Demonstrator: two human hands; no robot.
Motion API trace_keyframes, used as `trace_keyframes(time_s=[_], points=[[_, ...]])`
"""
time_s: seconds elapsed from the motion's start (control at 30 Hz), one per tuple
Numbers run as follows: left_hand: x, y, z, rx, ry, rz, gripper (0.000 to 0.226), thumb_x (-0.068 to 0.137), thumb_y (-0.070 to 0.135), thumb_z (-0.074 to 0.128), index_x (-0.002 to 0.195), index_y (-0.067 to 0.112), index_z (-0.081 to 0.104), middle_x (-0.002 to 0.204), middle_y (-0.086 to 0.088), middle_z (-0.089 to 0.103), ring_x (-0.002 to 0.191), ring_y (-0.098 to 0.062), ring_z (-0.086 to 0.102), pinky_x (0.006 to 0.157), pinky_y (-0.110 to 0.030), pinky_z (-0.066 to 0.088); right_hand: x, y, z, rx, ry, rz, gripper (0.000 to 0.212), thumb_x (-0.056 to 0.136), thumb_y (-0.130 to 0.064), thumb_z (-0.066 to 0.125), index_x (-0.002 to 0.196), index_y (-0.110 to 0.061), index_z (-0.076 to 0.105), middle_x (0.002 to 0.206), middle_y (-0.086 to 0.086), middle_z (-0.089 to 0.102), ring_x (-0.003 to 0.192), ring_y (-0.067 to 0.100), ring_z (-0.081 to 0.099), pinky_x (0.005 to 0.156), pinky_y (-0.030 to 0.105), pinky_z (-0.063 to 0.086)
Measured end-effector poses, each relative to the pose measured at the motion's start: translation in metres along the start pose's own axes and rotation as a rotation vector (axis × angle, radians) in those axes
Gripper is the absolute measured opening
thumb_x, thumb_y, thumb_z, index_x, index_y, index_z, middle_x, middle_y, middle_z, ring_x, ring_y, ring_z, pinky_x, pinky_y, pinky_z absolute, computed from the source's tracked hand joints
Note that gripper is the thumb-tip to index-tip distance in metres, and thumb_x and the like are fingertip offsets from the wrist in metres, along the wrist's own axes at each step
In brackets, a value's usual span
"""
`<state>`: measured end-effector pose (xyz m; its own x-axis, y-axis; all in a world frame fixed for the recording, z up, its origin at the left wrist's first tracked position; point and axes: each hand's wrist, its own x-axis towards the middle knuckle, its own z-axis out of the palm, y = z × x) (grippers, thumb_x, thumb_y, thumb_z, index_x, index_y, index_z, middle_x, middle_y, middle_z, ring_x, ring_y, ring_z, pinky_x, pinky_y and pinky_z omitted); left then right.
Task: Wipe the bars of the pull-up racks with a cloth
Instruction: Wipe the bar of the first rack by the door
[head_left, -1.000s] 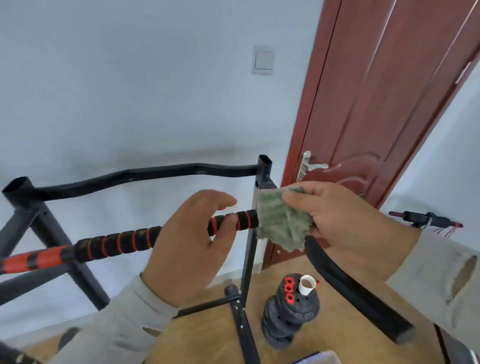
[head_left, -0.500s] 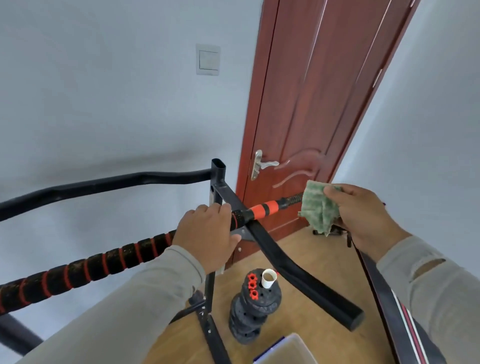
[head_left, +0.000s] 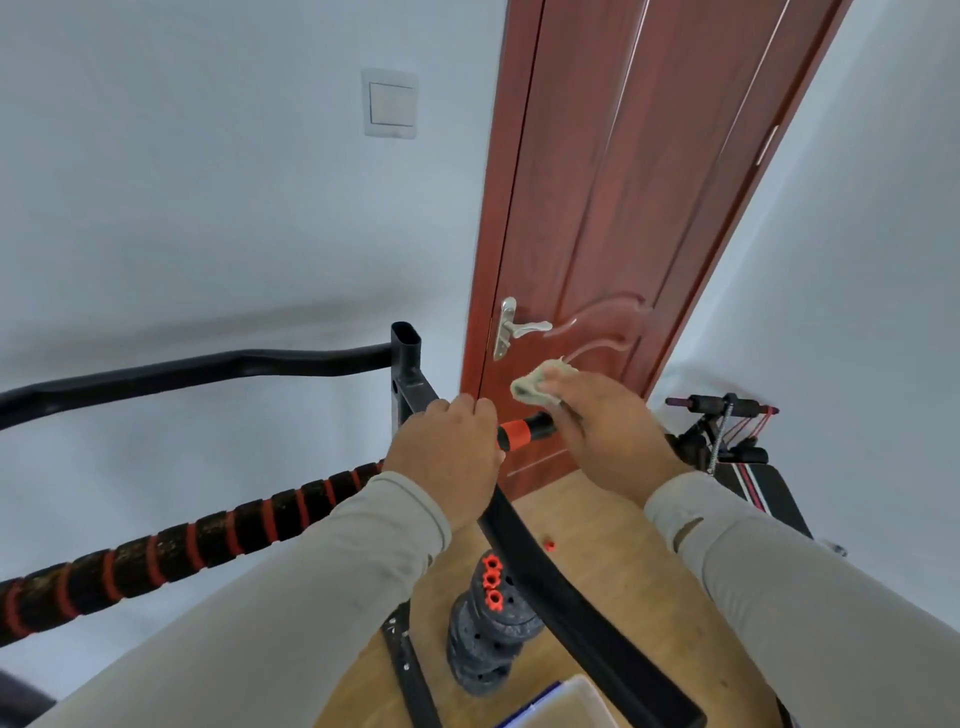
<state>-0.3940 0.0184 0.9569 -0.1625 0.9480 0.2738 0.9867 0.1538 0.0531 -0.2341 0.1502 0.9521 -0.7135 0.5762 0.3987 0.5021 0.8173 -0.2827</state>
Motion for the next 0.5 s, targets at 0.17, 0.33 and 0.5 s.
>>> trace_keyframes(time_s=[0.17, 0.33, 0.5], points=[[0.034, 0.024, 0.029, 0.062, -0.089, -0.018, 0.041, 0.102, 0.045, 0.043, 0.124, 0.012, 0.050, 0.120, -0.007, 0.059, 0.109, -0.027, 0.057, 0.087, -0.039, 0.047, -0.003, 0.026, 0.023, -0.053, -0.204, -0.041, 0.022, 0.083, -0.018, 0.065, 0.101, -0.022, 0.053, 0.126, -0.003, 0.065, 0.120, 0.016, 0.055, 0.122, 0.044, 0.028], [0.036, 0.034, 0.052, 0.154, -0.123, -0.056, 0.039, 0.105, 0.046, 0.029, 0.119, 0.014, 0.047, 0.116, -0.004, 0.058, 0.105, -0.025, 0.056, 0.089, -0.037, 0.042, 0.009, 0.036, 0.024, -0.054, -0.264, -0.104, 0.034, 0.088, -0.028, 0.056, 0.120, -0.017, 0.051, 0.104, -0.001, 0.062, 0.097, 0.019, 0.055, 0.110, 0.043, 0.039], [0.037, 0.032, 0.058, 0.162, -0.104, -0.077, 0.035, 0.105, 0.047, 0.030, 0.115, 0.017, 0.046, 0.110, -0.002, 0.059, 0.100, -0.024, 0.058, 0.086, -0.036, 0.041, 0.009, 0.060, 0.026, -0.267, -0.273, -0.344, 0.058, 0.099, -0.033, 0.037, 0.151, -0.008, 0.042, 0.131, 0.004, 0.060, 0.120, 0.024, 0.057, 0.117, 0.045, 0.037]])
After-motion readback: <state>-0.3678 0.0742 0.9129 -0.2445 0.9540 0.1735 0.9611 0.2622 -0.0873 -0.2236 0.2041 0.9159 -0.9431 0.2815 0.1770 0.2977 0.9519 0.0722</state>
